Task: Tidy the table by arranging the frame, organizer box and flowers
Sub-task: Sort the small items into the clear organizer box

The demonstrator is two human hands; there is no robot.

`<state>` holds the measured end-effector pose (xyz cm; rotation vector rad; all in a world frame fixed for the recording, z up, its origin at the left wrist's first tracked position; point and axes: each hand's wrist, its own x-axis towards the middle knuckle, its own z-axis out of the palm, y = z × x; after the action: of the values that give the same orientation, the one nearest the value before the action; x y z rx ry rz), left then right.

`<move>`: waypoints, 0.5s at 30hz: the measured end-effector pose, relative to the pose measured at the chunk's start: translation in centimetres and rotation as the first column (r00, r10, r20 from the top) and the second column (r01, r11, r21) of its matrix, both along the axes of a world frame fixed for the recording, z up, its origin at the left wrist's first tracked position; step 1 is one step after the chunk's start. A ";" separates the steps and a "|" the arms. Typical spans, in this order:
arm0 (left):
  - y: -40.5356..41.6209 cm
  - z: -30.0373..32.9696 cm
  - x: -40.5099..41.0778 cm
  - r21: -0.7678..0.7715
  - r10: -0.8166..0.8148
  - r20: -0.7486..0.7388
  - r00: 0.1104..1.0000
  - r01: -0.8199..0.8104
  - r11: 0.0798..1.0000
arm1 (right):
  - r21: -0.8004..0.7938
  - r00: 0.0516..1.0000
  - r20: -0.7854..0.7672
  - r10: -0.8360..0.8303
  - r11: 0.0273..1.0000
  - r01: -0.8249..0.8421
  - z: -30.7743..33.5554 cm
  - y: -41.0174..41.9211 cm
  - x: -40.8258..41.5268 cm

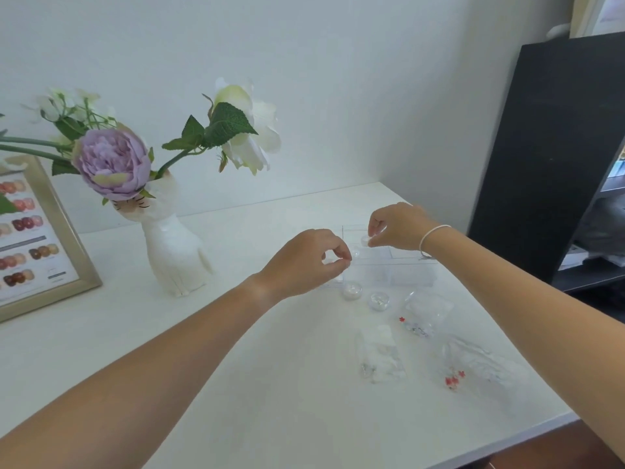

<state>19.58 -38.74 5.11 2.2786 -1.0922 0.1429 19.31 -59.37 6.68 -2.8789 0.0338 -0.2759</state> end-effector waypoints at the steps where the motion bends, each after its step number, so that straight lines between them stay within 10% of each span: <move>1: 0.3 -0.3 -0.4 -0.007 -0.003 0.003 1.000 0.003 1.000 | -0.036 1.000 -0.012 -0.005 0.999 0.004 0.0 0.2 0.1; 15: 1.0 -4.6 -2.6 0.179 0.066 0.096 0.993 -0.082 0.980 | -0.448 0.996 -0.040 -0.077 0.892 0.051 -0.6 1.9 0.7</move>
<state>17.03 -37.76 0.52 2.5001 -1.1066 0.1834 20.01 -57.42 6.06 -3.3509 0.0862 -0.2400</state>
